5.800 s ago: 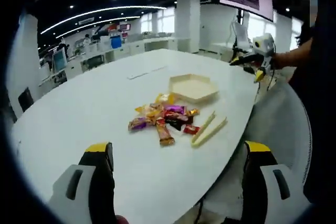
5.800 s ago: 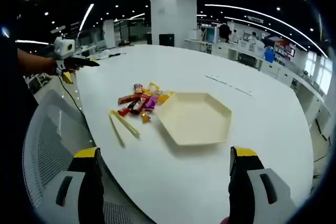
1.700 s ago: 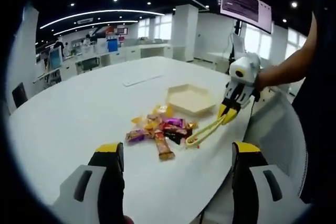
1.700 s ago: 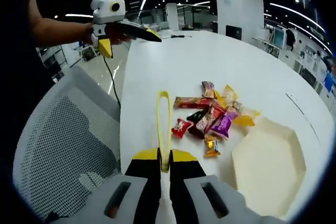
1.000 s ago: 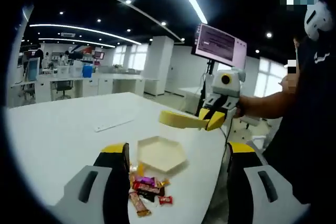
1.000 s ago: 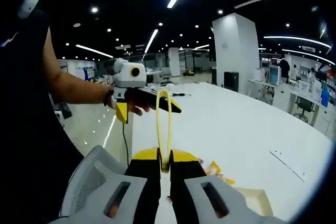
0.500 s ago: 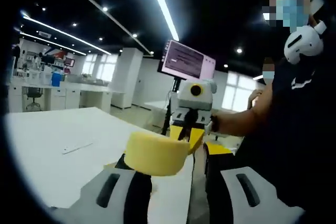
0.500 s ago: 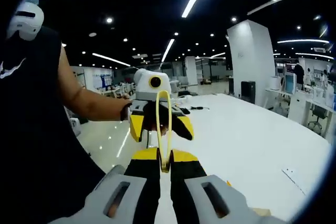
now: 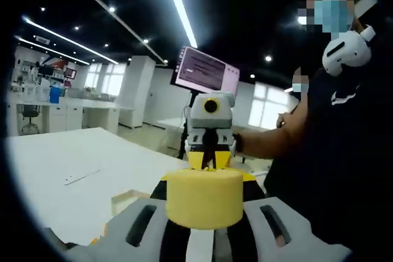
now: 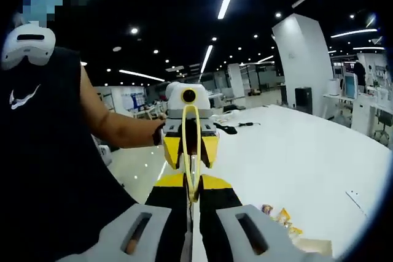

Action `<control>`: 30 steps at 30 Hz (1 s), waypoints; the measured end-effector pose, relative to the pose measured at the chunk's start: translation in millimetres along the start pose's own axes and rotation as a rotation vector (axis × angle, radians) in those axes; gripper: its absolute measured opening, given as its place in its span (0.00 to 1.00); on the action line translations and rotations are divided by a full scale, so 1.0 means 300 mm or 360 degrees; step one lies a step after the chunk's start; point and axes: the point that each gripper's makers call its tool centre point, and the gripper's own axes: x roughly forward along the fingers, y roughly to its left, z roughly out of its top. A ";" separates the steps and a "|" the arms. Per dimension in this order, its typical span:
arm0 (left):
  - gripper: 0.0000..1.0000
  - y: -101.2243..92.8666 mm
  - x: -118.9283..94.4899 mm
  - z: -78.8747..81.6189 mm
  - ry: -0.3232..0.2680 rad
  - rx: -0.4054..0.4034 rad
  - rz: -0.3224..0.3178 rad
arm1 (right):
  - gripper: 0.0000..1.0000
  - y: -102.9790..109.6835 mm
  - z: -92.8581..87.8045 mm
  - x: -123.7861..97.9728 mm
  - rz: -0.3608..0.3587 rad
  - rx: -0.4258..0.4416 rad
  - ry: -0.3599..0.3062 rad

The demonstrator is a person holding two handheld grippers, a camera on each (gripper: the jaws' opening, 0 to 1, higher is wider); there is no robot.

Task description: Place the target food into the container with the food tongs after gripping and lifting it, then release it inside without dropping or visibly crushing the food.

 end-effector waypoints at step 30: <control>0.13 0.017 -0.003 0.063 -0.0165 -0.0017 0.0035 | 0.04 -0.015 0.039 -0.041 -0.0123 -0.0109 -0.0164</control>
